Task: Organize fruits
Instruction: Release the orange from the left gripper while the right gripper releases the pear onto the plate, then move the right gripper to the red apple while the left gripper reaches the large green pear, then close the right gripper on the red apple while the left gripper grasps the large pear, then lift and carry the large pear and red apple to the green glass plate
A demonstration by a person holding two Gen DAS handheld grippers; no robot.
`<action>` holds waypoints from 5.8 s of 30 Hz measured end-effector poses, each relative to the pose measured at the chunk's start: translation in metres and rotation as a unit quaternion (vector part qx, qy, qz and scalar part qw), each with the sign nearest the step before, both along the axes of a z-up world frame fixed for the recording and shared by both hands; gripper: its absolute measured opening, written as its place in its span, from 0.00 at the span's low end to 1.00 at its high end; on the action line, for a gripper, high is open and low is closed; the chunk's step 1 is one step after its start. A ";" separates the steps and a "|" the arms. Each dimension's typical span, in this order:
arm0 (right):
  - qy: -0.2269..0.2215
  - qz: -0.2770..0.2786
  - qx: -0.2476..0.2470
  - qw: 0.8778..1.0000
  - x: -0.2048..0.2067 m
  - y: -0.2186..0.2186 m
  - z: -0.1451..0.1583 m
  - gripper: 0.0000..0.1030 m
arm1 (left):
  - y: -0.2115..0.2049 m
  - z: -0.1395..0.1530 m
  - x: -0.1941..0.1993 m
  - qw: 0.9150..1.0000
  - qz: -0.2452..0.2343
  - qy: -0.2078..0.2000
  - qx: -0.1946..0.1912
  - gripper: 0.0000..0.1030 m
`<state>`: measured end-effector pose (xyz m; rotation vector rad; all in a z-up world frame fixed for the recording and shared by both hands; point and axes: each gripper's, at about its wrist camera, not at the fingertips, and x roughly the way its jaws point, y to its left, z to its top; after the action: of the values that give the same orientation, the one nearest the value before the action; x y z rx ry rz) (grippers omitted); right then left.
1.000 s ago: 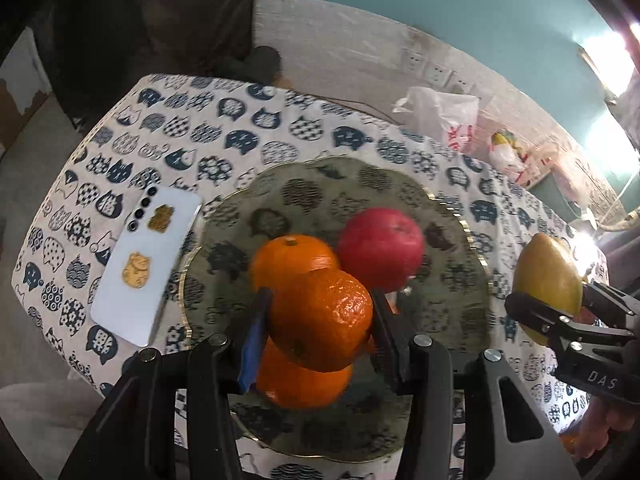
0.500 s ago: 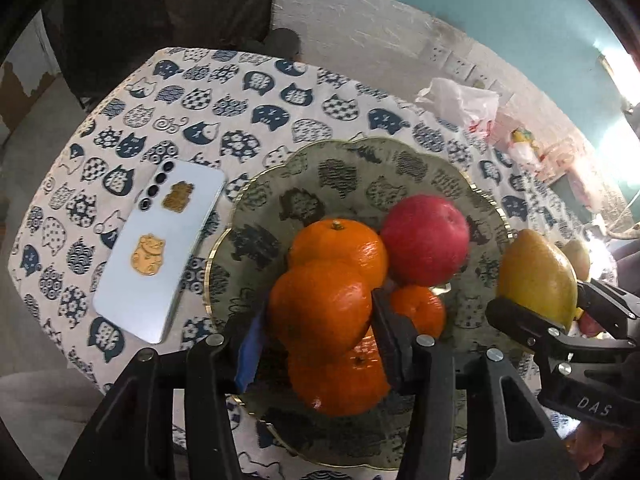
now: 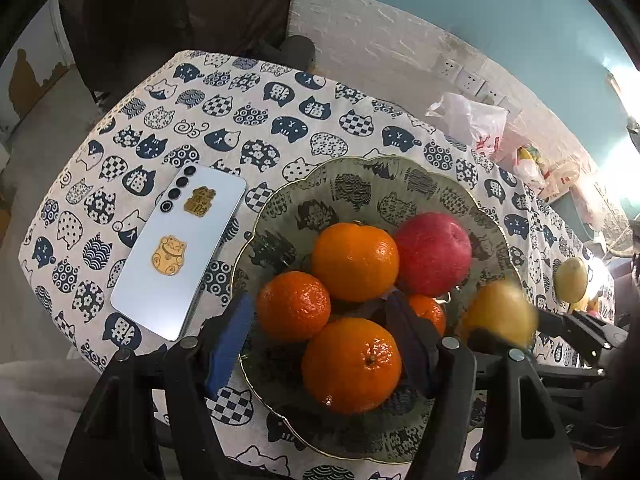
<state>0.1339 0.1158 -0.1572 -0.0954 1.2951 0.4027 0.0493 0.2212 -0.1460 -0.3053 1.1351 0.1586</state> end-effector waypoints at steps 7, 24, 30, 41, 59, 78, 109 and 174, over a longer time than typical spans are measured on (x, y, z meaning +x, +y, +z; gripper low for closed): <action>-0.041 -0.018 0.016 0.999 -0.001 -0.016 0.036 0.73 | -0.010 0.013 0.000 1.000 -0.007 -0.011 0.000 0.68; -0.077 -0.088 -0.032 0.993 -0.020 -0.099 0.065 0.75 | -0.083 0.042 0.001 0.996 -0.077 -0.032 0.006 0.78; -0.083 -0.115 -0.039 0.989 -0.028 -0.132 0.070 0.76 | -0.116 0.049 0.003 0.993 -0.108 -0.035 0.016 0.79; -0.086 -0.167 -0.058 0.981 -0.043 -0.199 0.072 0.76 | -0.176 0.055 0.007 0.986 -0.160 -0.033 0.023 0.79; -0.062 -0.252 -0.089 0.962 -0.062 -0.322 0.054 0.76 | -0.273 0.040 0.032 0.965 -0.258 -0.021 0.045 0.79; -0.010 -0.266 -0.075 0.961 -0.036 -0.353 -0.005 0.76 | -0.310 0.002 0.074 0.958 -0.285 0.015 0.027 0.79; -0.025 -0.246 -0.033 0.968 -0.051 -0.348 -0.012 0.73 | -0.376 -0.033 0.129 0.963 -0.265 0.050 -0.008 0.79; -0.100 -0.196 -0.001 0.975 -0.029 -0.263 0.060 0.73 | -0.226 0.057 0.050 0.978 -0.197 -0.053 0.036 0.81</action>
<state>0.1048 -0.1470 -0.0975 0.1156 1.0826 0.0512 0.0993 -0.0052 -0.0894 -0.0197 1.0603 -0.1640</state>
